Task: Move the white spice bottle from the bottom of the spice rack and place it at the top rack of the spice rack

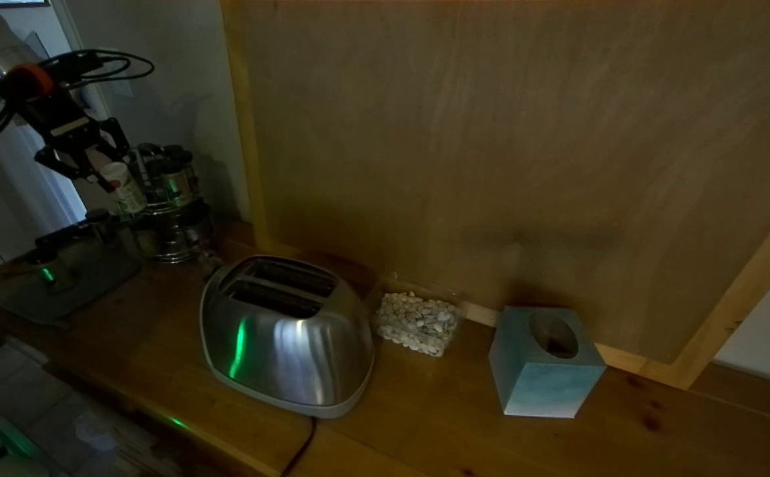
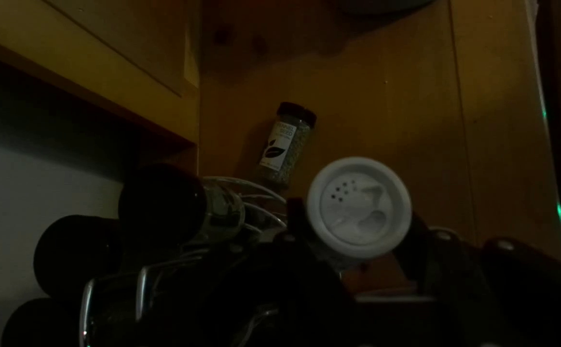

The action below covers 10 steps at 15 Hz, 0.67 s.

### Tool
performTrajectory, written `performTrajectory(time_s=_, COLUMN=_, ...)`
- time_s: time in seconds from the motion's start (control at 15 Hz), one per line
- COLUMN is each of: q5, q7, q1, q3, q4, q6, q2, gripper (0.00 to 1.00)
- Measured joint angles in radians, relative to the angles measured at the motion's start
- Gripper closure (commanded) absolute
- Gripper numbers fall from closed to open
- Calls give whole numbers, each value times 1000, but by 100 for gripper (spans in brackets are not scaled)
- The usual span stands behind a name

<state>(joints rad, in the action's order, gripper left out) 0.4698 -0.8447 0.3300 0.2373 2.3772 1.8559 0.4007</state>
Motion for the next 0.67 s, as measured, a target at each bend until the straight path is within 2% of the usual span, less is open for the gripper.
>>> performTrajectory(time_s=0.67, q5=63, q7=-31, q1=0, q3=-12, q4=-7, q6=14, q2=46, gripper=80)
